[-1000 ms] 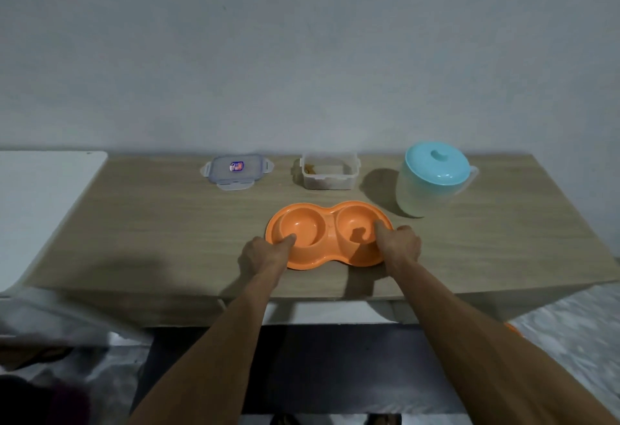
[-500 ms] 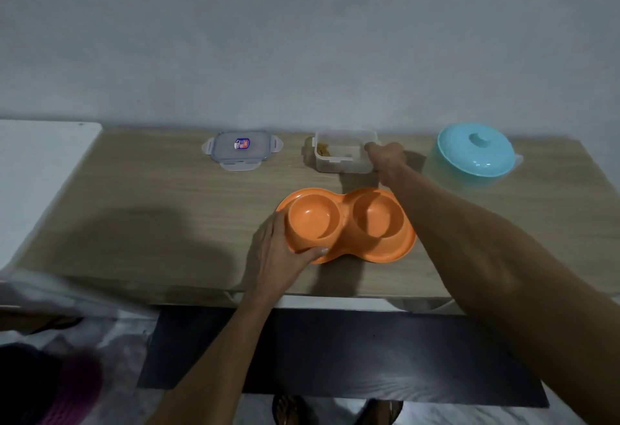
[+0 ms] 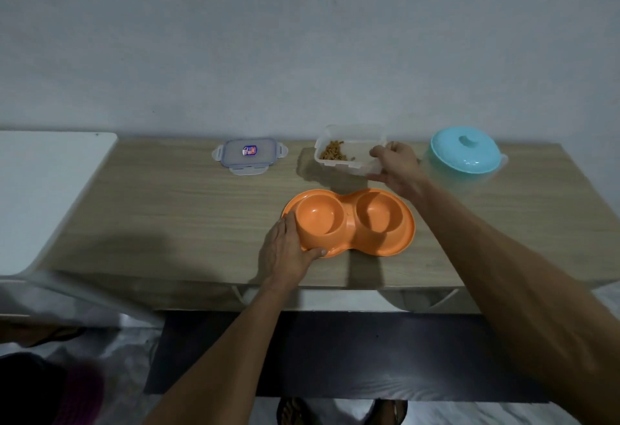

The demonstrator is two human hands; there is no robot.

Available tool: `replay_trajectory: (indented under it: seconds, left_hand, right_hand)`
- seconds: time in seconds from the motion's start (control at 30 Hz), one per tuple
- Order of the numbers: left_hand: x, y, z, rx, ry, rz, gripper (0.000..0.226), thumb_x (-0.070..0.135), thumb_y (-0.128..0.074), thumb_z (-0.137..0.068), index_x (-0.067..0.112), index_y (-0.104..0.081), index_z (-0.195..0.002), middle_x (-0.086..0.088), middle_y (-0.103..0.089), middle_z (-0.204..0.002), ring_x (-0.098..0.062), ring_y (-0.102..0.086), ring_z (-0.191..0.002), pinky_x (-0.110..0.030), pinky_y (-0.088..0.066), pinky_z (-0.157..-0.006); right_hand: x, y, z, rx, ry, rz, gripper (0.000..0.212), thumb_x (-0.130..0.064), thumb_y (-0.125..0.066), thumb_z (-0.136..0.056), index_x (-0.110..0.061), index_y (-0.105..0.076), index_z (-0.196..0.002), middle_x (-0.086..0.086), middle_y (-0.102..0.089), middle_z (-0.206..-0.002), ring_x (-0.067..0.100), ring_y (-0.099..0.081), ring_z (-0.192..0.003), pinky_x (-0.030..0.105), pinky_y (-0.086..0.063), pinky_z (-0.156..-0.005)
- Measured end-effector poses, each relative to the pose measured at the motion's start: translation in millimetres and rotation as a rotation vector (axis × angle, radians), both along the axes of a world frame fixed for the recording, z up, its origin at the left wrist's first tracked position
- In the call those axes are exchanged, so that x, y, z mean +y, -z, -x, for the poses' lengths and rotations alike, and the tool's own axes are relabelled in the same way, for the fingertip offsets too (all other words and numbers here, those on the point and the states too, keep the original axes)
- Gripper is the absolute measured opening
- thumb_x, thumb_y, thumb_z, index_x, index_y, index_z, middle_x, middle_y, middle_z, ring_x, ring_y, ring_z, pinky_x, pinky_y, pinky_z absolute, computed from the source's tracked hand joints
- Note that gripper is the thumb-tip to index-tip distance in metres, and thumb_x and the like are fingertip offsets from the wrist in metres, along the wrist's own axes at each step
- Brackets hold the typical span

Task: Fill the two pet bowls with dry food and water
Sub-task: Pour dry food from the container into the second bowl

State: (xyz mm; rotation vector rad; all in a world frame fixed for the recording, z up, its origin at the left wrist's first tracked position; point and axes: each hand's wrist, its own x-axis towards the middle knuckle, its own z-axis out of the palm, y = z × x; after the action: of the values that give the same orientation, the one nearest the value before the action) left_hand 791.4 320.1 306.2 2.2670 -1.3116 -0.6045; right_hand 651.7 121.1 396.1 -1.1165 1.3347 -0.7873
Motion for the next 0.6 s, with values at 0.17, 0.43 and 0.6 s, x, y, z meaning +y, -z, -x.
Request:
replay_trajectory:
  seconds: [0.17, 0.43, 0.6]
  left_hand:
    - [-1.0, -1.5, -0.7, 0.008, 0.008, 0.000, 0.113, 0.049, -0.084, -0.066, 0.015, -0.020, -0.153, -0.012, -0.040, -0.151, -0.030, -0.039, -0.138, -0.045, -0.039, -0.108]
    - [-1.6, -2.3, -1.6, -0.015, -0.004, -0.009, 0.112, 0.050, -0.085, -0.065, 0.015, -0.023, -0.151, -0.012, -0.043, -0.149, -0.031, -0.042, -0.137, -0.044, -0.041, -0.108]
    - [-2.7, -2.4, -1.8, -0.006, -0.008, -0.017, 0.110, 0.045, -0.085, -0.067, 0.015, -0.022, -0.152, -0.011, -0.041, -0.150, -0.030, -0.040, -0.138, -0.043, -0.039, -0.107]
  right_hand:
    - [38.9, -4.1, 20.1, 0.158, -0.105, 0.242, 0.023, -0.014, -0.067, -0.084, -0.015, -0.046, -0.076, 0.006, -0.047, -0.072, 0.021, -0.054, -0.073, 0.046, -0.062, -0.075]
    - [89.4, 4.3, 35.0, 0.506, -0.303, 0.777, 0.026, -0.018, -0.072, -0.078, -0.021, -0.047, -0.074, 0.001, -0.052, -0.102, 0.015, -0.049, -0.092, 0.032, -0.045, -0.071]
    - [107.8, 14.8, 34.9, 0.546, -0.432, 0.978, 0.022, -0.015, -0.071, -0.081, -0.013, -0.050, -0.083, 0.015, -0.047, -0.128, 0.028, -0.052, -0.110, 0.038, -0.049, -0.083]
